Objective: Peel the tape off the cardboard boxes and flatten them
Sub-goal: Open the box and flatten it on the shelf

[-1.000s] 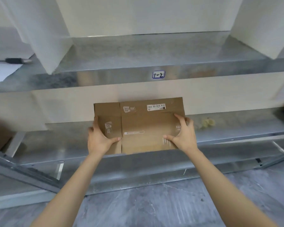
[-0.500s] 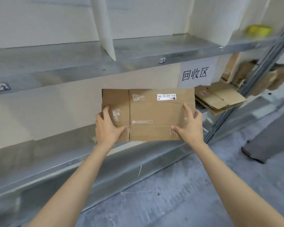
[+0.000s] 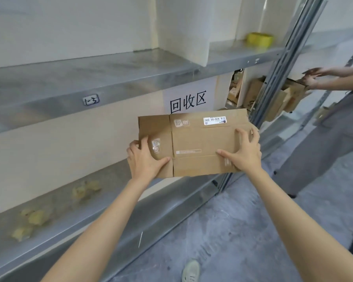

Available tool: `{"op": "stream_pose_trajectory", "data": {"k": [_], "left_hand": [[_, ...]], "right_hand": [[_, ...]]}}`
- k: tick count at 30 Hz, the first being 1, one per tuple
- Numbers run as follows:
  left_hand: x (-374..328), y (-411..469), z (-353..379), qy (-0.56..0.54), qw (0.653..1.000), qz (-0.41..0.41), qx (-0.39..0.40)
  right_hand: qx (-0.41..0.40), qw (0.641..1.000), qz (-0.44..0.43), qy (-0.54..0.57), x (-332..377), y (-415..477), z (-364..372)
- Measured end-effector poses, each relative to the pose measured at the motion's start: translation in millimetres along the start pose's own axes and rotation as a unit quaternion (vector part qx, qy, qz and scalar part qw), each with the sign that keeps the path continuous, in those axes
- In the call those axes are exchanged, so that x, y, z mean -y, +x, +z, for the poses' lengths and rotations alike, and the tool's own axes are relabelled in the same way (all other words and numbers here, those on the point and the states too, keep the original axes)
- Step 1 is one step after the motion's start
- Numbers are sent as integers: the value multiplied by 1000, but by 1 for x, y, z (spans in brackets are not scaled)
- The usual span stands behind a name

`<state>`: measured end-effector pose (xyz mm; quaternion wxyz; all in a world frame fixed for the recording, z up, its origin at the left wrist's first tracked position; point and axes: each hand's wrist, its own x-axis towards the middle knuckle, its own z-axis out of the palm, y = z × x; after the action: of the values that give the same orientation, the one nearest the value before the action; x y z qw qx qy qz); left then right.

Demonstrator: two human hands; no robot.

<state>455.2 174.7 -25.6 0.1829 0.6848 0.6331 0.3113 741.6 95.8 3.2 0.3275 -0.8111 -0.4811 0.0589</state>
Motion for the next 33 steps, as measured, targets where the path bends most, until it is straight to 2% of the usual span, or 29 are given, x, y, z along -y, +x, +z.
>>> {"op": "stream_pose_trajectory", "data": {"k": [8,17,26,29,33], "left_hand": [[-71,78,101,-15,997,-19,69],[-114,116,195,24,993,-76,83],[-146,109,260,103,979,-175,9],[-160,107,272,145,966,-216,0],[-172,111,286,189,972,-139,-7]], "right_hand": [[52,997,34,-53,-71,144,-5],[143,987,17,-64,-143,265,22],[269,955,-102,-72,-193,363,72],[281,940,-158,-111,-200,375,88],[297,909,-278,-89,-194,378,98]]}}
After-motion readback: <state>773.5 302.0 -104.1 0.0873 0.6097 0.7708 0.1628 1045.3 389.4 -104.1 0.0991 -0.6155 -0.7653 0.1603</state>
